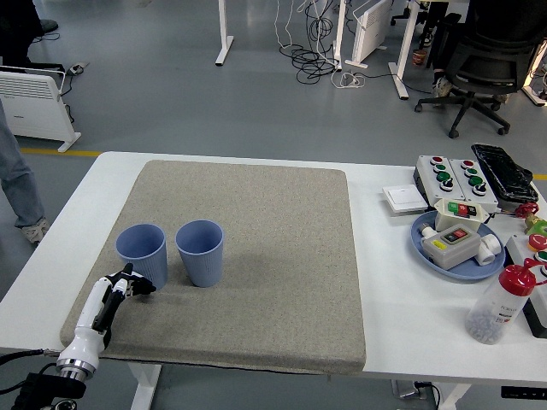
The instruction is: Push cup pick cup insert cup
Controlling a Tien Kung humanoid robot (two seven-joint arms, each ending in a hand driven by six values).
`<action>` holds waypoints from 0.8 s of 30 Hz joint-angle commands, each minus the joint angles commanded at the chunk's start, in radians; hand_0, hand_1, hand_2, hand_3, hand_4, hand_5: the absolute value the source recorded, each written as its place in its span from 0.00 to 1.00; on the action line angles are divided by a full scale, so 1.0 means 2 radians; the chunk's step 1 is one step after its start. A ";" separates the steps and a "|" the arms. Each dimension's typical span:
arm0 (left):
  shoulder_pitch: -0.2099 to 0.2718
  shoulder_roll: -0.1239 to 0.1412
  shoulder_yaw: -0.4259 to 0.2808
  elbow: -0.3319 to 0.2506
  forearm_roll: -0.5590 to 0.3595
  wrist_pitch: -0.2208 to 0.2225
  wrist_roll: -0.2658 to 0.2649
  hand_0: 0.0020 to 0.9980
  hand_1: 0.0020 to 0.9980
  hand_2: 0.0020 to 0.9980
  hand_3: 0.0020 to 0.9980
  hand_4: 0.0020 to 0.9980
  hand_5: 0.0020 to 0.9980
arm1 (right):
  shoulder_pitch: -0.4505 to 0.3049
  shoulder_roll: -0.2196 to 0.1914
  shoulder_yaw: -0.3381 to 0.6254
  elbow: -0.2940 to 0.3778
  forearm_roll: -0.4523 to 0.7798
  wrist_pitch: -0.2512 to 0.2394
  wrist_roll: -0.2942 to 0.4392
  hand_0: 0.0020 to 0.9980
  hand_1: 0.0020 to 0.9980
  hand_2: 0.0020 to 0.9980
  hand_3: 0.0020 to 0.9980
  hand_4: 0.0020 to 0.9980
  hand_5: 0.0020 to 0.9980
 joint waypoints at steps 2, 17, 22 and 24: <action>-0.007 -0.001 0.003 0.008 -0.003 -0.001 0.000 0.57 0.50 0.45 0.40 0.53 1.00 | 0.000 0.000 0.000 0.000 -0.001 0.000 0.000 0.69 0.61 0.63 0.59 0.10 0.50; -0.075 -0.015 0.027 0.064 -0.049 -0.010 -0.006 0.58 0.50 0.45 0.40 0.53 1.00 | 0.005 0.000 -0.006 0.000 0.010 0.001 0.002 0.69 0.61 0.63 0.59 0.10 0.50; -0.094 -0.022 0.031 0.089 -0.064 -0.011 -0.008 0.59 0.50 0.45 0.41 0.53 1.00 | 0.006 0.000 -0.005 0.000 0.008 0.001 0.002 0.69 0.61 0.63 0.59 0.10 0.50; -0.102 -0.024 0.033 0.099 -0.068 -0.012 -0.009 0.59 0.50 0.45 0.41 0.53 1.00 | 0.006 0.000 -0.005 0.000 0.008 0.000 0.002 0.69 0.61 0.63 0.59 0.10 0.50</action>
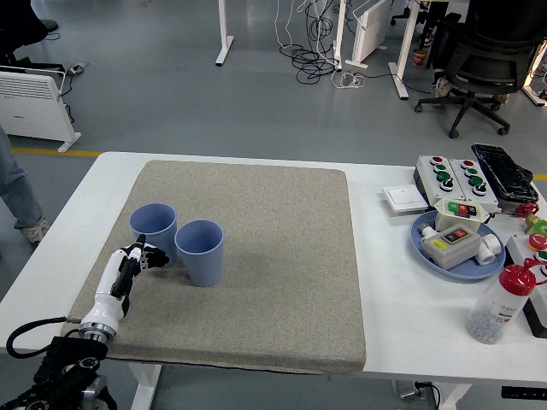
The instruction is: Push cup pick cup insert cup
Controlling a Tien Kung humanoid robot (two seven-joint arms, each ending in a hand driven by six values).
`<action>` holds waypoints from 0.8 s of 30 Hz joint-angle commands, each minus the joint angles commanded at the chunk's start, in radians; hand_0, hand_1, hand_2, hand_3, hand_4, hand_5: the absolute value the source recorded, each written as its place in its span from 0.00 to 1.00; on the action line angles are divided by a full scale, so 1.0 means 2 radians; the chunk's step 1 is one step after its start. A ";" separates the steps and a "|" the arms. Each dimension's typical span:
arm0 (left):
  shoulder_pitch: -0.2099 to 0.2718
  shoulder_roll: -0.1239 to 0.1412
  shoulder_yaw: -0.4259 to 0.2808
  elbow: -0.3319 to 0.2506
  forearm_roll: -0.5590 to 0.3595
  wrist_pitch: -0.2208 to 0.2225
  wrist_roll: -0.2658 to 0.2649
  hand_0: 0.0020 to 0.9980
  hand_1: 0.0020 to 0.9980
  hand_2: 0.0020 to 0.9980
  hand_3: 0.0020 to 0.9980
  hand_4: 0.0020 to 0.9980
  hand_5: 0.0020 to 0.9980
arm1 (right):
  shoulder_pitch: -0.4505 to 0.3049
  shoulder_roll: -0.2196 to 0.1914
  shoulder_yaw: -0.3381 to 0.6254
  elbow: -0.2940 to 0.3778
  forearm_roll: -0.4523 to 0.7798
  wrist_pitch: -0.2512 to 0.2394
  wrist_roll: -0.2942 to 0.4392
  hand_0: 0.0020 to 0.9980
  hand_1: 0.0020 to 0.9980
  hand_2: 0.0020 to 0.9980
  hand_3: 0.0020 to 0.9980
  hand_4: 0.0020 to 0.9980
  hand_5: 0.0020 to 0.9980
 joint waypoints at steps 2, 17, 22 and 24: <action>-0.007 -0.002 0.001 0.008 -0.004 0.000 -0.001 0.59 0.50 0.46 0.40 0.53 1.00 | 0.000 0.000 0.000 0.000 -0.001 0.000 0.000 0.69 0.61 0.63 0.58 0.10 0.50; -0.055 -0.018 0.008 0.073 -0.033 -0.004 -0.009 0.60 0.50 0.46 0.40 0.52 1.00 | 0.000 0.000 0.004 0.000 -0.007 0.000 -0.002 0.69 0.61 0.63 0.58 0.10 0.50; -0.067 -0.021 0.013 0.093 -0.040 -0.005 -0.012 0.60 0.51 0.46 0.40 0.52 1.00 | 0.000 0.001 0.005 0.000 -0.009 -0.001 -0.002 0.69 0.61 0.63 0.58 0.10 0.50; -0.071 -0.022 0.014 0.098 -0.043 -0.006 -0.013 0.60 0.51 0.46 0.40 0.52 1.00 | 0.000 0.001 0.005 0.000 -0.009 -0.001 -0.002 0.69 0.61 0.63 0.58 0.10 0.50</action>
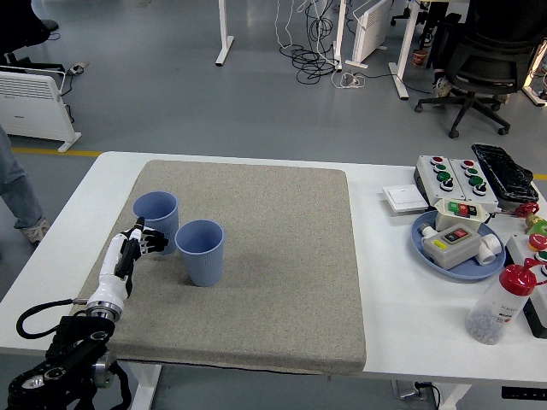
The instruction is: Push cup pick cup insert cup
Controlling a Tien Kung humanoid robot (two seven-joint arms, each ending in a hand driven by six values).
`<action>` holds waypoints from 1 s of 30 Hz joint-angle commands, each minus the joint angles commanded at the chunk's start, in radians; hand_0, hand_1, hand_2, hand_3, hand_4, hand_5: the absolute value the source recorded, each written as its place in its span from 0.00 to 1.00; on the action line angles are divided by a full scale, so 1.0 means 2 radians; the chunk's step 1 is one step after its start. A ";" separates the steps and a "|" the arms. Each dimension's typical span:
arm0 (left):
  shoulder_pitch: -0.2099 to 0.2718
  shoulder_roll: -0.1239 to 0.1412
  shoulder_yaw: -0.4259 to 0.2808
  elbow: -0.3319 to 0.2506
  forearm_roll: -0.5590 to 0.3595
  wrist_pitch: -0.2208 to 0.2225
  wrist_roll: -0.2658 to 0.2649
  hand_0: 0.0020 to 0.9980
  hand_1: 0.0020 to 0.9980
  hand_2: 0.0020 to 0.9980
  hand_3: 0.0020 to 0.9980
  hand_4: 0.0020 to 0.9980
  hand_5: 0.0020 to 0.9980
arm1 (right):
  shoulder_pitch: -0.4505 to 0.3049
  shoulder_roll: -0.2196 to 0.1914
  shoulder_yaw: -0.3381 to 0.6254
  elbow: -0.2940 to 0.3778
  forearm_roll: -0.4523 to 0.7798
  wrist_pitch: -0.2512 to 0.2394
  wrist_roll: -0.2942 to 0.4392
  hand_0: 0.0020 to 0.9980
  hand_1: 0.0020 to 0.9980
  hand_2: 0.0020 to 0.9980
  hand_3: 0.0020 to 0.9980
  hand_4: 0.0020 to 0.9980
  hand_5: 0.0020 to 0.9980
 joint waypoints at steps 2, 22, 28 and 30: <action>-0.008 -0.003 0.003 0.012 -0.004 -0.001 -0.002 0.60 0.51 0.46 0.40 0.52 1.00 | 0.000 0.000 0.001 0.000 -0.002 0.000 -0.001 0.69 0.61 0.63 0.58 0.10 0.50; -0.044 -0.013 0.016 0.069 -0.019 -0.005 -0.006 0.61 0.51 0.46 0.40 0.51 1.00 | -0.002 0.001 0.006 0.001 -0.013 0.000 -0.003 0.69 0.61 0.63 0.58 0.10 0.50; -0.046 -0.012 0.019 0.077 -0.022 -0.005 -0.006 0.61 0.51 0.46 0.40 0.51 1.00 | -0.005 0.001 0.009 0.002 -0.019 0.000 -0.004 0.69 0.61 0.63 0.58 0.10 0.50; -0.045 -0.011 0.018 0.077 -0.020 -0.004 -0.006 0.61 0.51 0.46 0.40 0.51 1.00 | -0.005 0.001 0.010 0.002 -0.021 0.000 -0.005 0.69 0.61 0.63 0.58 0.10 0.50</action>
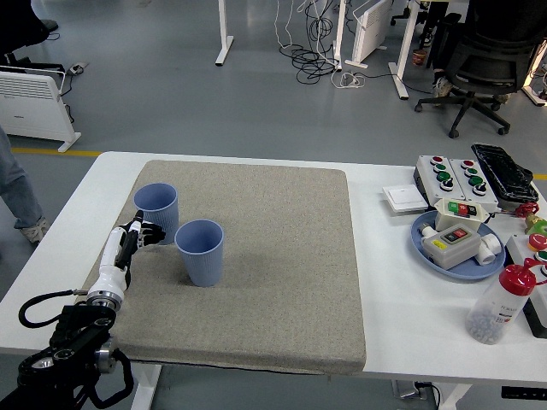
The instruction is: Push cup pick cup insert cup
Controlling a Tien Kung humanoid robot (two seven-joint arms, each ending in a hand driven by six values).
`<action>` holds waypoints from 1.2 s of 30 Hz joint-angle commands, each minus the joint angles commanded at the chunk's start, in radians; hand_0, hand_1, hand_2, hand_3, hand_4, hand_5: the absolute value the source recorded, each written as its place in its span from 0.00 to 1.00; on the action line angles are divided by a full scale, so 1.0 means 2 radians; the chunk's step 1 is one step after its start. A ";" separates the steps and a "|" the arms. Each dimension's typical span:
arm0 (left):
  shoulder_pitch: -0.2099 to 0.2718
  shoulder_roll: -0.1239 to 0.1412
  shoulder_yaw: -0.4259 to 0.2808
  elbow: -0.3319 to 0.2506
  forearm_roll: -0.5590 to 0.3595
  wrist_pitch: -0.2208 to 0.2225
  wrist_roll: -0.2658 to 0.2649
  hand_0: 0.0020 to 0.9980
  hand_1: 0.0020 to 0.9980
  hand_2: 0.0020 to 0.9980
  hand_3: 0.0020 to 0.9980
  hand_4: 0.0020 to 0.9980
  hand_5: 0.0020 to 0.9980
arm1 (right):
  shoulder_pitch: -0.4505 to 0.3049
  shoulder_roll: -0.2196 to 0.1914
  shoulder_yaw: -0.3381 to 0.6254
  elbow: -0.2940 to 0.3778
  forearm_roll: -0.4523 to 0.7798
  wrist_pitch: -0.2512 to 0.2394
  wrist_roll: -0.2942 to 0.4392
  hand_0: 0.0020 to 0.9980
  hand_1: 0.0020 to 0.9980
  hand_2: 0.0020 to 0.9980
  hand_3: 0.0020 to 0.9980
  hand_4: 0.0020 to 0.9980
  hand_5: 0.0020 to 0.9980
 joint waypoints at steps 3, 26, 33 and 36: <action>0.009 0.004 -0.012 -0.013 0.015 0.003 0.002 0.61 0.51 0.46 0.40 0.51 1.00 | -0.001 0.000 0.001 0.000 -0.002 0.000 0.000 0.69 0.61 0.63 0.58 0.10 0.50; 0.077 0.106 -0.135 -0.301 0.248 0.097 0.065 0.64 0.71 0.73 0.82 0.84 0.94 | 0.003 -0.001 -0.015 -0.001 0.027 0.001 0.008 0.69 0.61 0.63 0.58 0.10 0.50; 0.045 0.151 -0.116 -0.378 0.391 -0.004 0.202 0.81 0.86 0.92 0.92 0.96 0.81 | 0.004 -0.002 -0.015 -0.001 0.028 0.001 0.007 0.69 0.61 0.63 0.58 0.10 0.50; 0.010 0.167 -0.082 -0.387 0.453 -0.066 0.263 0.81 0.86 0.92 0.92 0.96 0.81 | 0.004 -0.001 -0.014 -0.001 0.027 0.000 0.007 0.69 0.61 0.63 0.58 0.10 0.50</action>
